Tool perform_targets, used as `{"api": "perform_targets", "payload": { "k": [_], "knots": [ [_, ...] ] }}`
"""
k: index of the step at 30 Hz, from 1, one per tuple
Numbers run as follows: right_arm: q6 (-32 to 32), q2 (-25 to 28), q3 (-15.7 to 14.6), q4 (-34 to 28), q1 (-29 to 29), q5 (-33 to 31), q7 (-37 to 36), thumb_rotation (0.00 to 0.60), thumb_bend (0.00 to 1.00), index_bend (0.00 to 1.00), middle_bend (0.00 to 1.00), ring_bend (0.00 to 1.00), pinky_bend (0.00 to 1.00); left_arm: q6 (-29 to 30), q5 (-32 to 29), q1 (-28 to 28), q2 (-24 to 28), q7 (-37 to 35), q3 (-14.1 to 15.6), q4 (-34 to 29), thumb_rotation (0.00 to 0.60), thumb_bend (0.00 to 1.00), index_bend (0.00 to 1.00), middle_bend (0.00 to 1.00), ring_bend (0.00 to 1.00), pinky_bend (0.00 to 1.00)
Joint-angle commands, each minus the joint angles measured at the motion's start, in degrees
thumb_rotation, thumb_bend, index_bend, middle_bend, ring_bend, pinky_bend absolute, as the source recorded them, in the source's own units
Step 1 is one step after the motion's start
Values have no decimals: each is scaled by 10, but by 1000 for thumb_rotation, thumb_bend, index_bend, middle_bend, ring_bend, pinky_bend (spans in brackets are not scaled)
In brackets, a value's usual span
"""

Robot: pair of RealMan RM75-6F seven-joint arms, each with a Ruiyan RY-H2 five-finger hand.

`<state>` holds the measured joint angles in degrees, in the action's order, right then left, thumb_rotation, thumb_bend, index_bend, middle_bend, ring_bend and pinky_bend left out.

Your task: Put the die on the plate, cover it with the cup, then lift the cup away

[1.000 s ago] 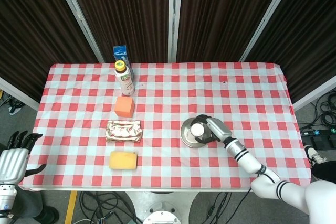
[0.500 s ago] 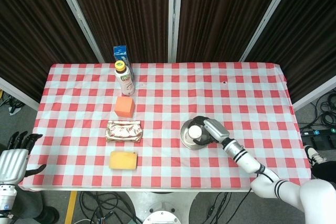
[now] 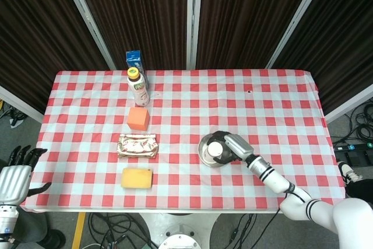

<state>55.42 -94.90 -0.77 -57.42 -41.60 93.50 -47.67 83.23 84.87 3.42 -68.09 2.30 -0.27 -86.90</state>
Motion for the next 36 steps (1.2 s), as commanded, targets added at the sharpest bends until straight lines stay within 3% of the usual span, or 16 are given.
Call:
{"api": "perform_targets", "payload": {
  "k": [1,5,12,20,27,33,36],
  "knots": [
    [-6,-11,17,16,-3,-23,13,600,280,532,363,165,173,0,0,0,0,0,0,-1,600,0,176,170,71,28],
    [-24,-25,30,34,-12,-41,16,600,280,532,361,166,173,2,1,-1,1,-2,0,-1,600,0,176,170,71,29],
    [1,5,-15,-9,-10,8,-3,600,292,532,363,166,169,3,1,-3,0,-5,1,3,600,0,176,170,71,29],
    [-15,-21,17,30,-11,-37,15,600,294,532,364,166,167,6,1,-5,0,-4,2,1,600,0,176,170,71,29],
    [15,7,-27,-11,-9,17,-13,600,300,531,371,166,166,6,1,-5,1,-2,1,-1,600,0,176,170,71,29],
    [-2,-10,1,26,-7,-25,-3,600,301,531,378,166,166,6,1,-5,1,-2,1,-1,600,0,177,170,71,29],
    [-4,-12,-2,25,-10,-21,-16,600,302,530,377,166,166,6,0,-6,2,-1,0,-2,600,0,176,170,71,29]
  ]
}}
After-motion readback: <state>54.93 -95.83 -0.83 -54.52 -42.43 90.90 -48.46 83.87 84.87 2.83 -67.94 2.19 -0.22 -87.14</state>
